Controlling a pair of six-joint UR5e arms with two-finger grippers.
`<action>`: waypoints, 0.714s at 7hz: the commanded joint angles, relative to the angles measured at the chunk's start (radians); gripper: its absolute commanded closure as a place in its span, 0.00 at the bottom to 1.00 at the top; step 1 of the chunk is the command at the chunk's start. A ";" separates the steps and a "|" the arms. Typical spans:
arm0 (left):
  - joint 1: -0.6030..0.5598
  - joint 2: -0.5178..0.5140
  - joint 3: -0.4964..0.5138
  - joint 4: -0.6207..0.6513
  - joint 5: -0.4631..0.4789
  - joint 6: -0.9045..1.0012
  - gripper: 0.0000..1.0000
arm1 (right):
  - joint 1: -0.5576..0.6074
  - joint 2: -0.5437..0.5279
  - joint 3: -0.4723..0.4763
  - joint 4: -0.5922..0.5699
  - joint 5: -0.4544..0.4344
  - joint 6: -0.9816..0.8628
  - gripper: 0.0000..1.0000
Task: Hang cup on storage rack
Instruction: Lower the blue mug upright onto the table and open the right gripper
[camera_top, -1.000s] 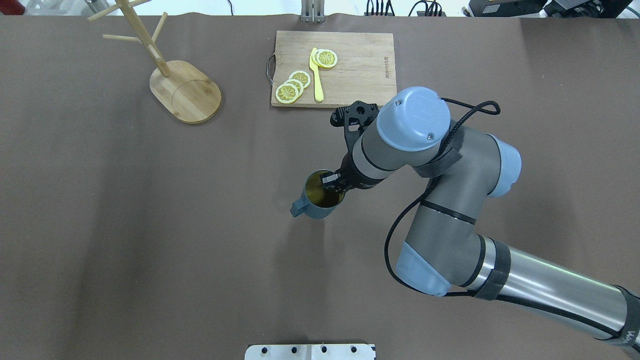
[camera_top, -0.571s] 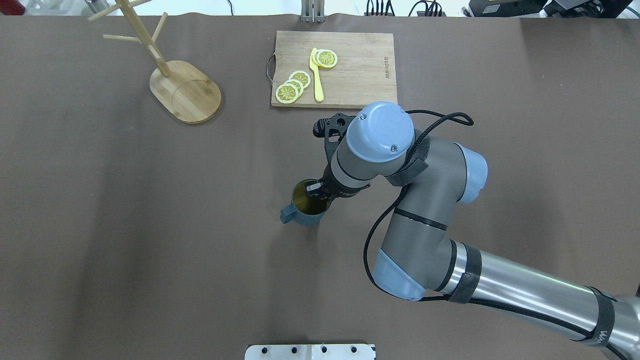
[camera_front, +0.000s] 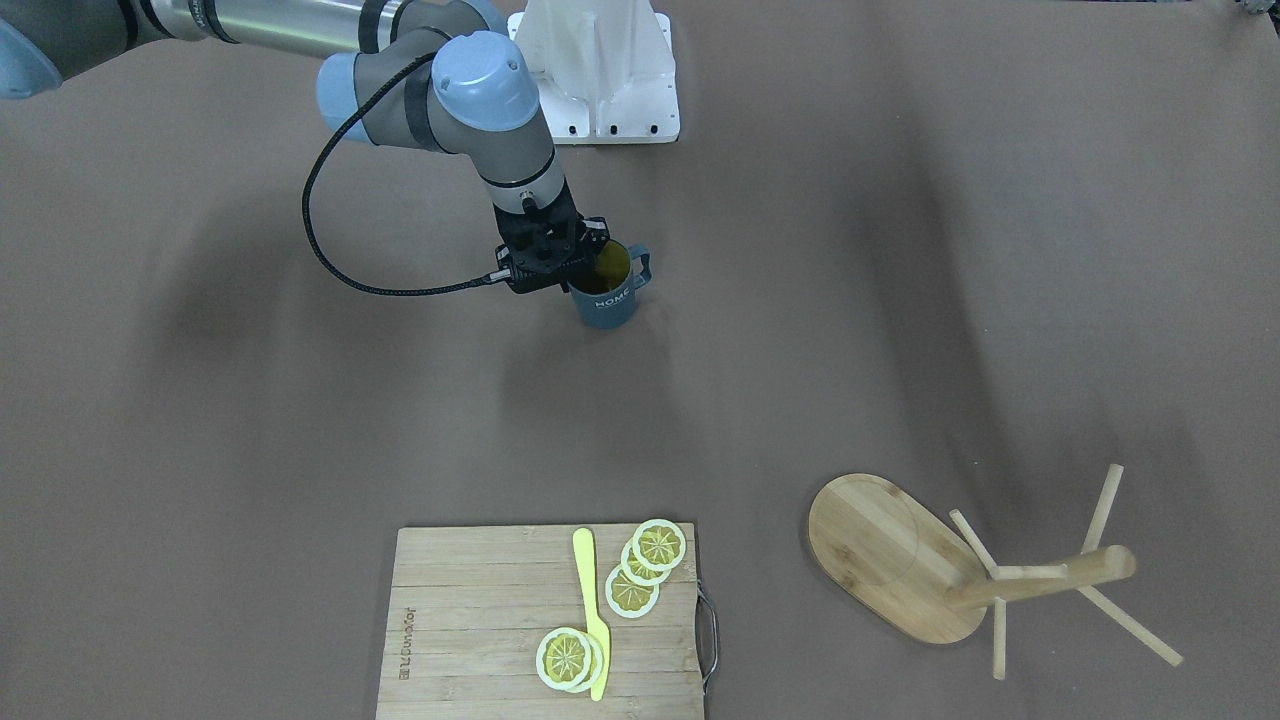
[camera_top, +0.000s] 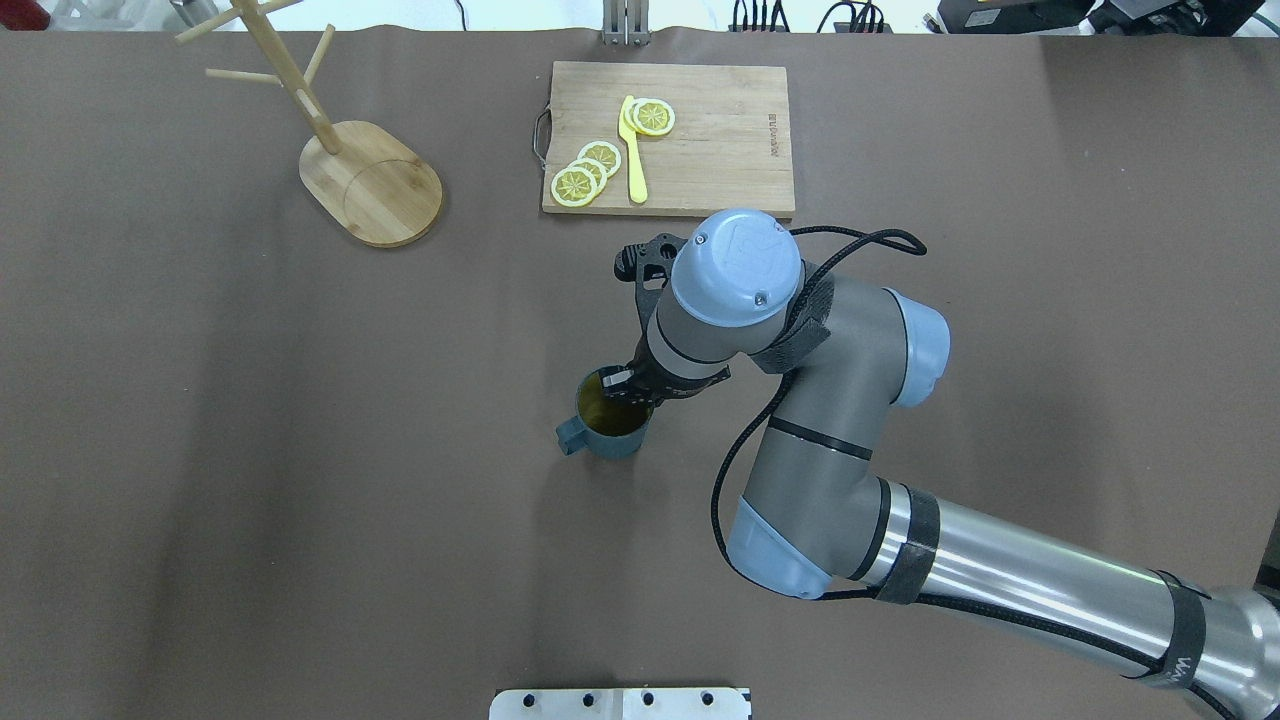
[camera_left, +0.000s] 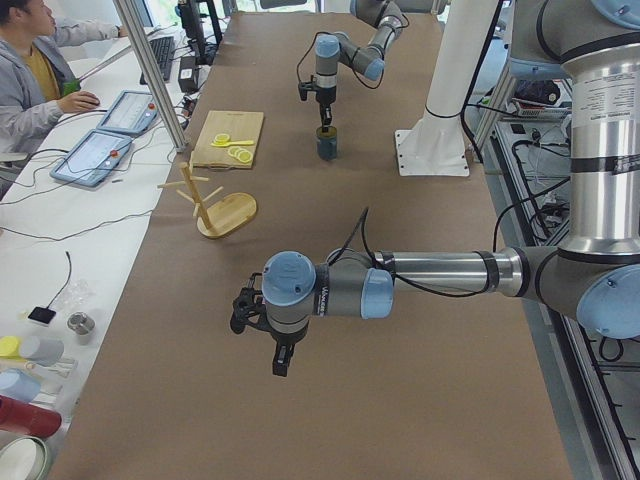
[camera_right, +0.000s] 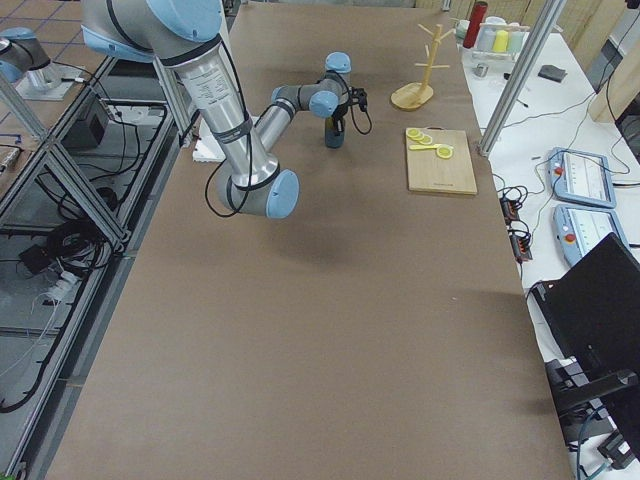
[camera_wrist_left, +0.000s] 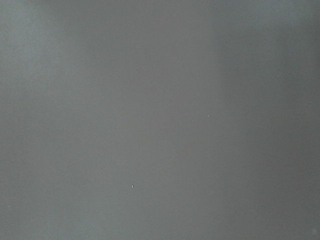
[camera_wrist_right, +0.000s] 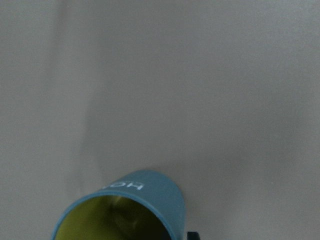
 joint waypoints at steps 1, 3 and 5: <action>0.011 0.003 -0.001 -0.006 -0.187 -0.002 0.02 | 0.001 0.012 0.010 -0.001 0.003 -0.013 0.00; 0.121 -0.014 -0.004 -0.189 -0.202 -0.028 0.02 | 0.030 0.004 0.056 -0.004 0.014 -0.018 0.00; 0.202 -0.012 -0.004 -0.518 -0.207 -0.253 0.02 | 0.163 -0.051 0.140 -0.073 0.139 -0.019 0.00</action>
